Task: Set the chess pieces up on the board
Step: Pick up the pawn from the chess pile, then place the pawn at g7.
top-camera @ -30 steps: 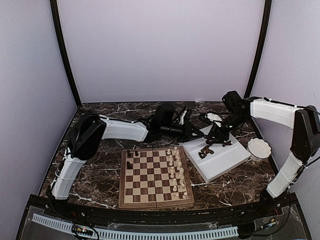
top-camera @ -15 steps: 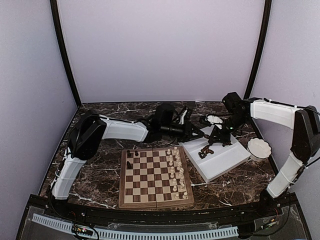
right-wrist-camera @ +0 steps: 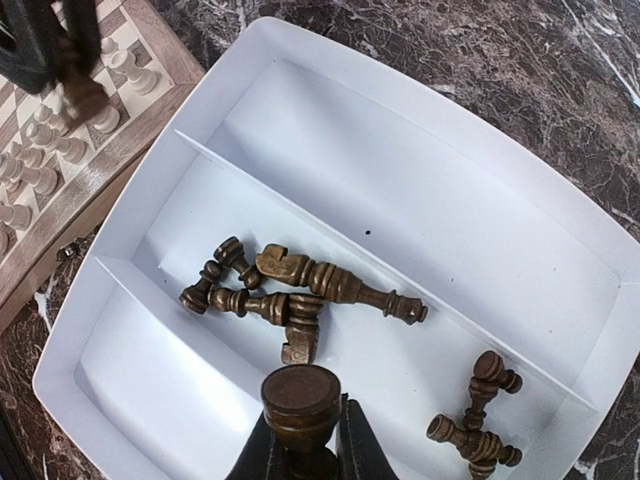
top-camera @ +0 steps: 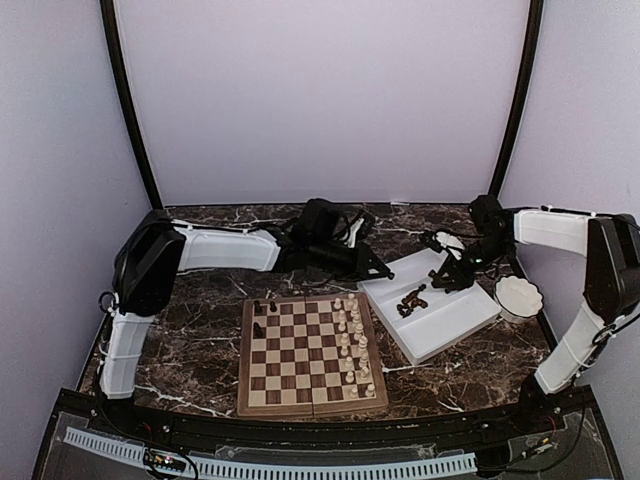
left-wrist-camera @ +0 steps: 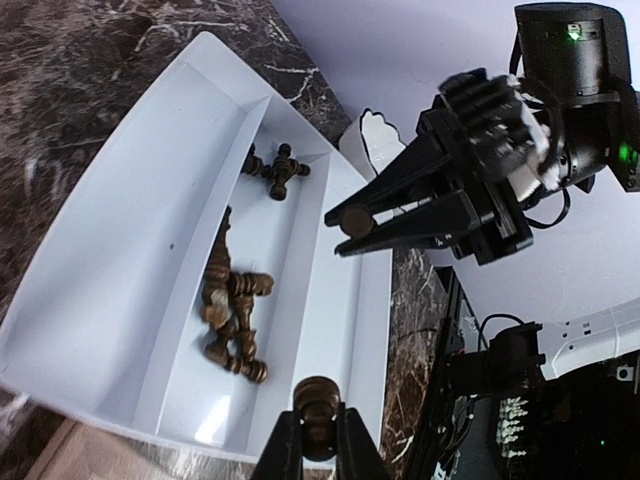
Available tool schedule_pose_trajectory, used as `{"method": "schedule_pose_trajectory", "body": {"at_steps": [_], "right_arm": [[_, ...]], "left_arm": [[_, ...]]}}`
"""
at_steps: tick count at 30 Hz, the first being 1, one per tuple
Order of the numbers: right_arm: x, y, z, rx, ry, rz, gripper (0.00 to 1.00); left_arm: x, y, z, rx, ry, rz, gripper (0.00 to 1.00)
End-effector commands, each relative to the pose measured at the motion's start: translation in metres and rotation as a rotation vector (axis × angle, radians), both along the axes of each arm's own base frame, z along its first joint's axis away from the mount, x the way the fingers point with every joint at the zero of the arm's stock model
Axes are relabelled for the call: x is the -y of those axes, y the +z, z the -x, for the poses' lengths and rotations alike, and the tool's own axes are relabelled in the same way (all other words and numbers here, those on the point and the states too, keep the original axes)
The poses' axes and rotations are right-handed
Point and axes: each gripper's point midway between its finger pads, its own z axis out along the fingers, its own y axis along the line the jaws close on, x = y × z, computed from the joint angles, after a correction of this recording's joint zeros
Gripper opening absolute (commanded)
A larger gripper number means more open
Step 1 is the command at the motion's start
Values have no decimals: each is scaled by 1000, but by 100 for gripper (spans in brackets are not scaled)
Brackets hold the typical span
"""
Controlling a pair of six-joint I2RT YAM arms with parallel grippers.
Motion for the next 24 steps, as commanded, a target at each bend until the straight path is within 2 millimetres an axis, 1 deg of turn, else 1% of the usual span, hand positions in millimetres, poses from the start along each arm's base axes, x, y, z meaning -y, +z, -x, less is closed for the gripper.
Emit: {"method": "schedule_pose_trajectory", "body": {"at_steps": [1,2,3,4,5,6,7,8,9,10,11,12,14,15,19,20,21,24], "right_arm": [[-9,14,-11,62,-58,-88,7],[-8,13,-11,63,-66,-89,7],[-8,12,-11,66,-71,-89,7],[-8,11,-11,63,-76,-88,7],[-7,11,-12,66,-78,-86,8],[-7,10,-11,63,-79,-86,8],[-8,11,-11,67,-81,-88,8],[-8,12,-12,71,-82,-89,8],[-8,12,-12,72,-82,-89,8],[-8,12,-12,72,-84,-89,8],[-7,12,-12,72,-86,-89,9],[-7,12,-12,72,-86,-88,9],[-7,12,-12,74,-87,-88,9],[-7,11,-12,73,-87,-86,9],[-6,9,-12,68,-90,-84,9],[-6,9,-11,68,-89,-83,9],[-6,9,-11,68,-90,-82,9],[-5,10,-11,72,-92,-80,9]], "left_arm": [[-57,60,21,201,1,-143,0],[-71,55,28,224,-14,-208,0],[-89,61,30,282,3,-260,0],[-109,57,41,274,0,-325,0],[-123,55,39,318,14,-388,0],[-143,48,50,304,7,-456,0],[-155,45,50,334,13,-512,0],[-172,39,60,316,0,-575,0],[-182,35,61,328,-1,-622,1],[-197,27,69,301,-15,-682,1],[-206,22,69,304,-3,-732,2],[-220,16,72,288,3,-797,2],[-233,7,76,269,3,-854,3],[-234,5,77,266,0,-860,3],[-233,-10,79,236,-23,-879,4],[-232,-17,78,224,-30,-896,4],[-234,-21,79,208,-37,-916,4],[-234,-34,76,181,-42,-958,4]]}}
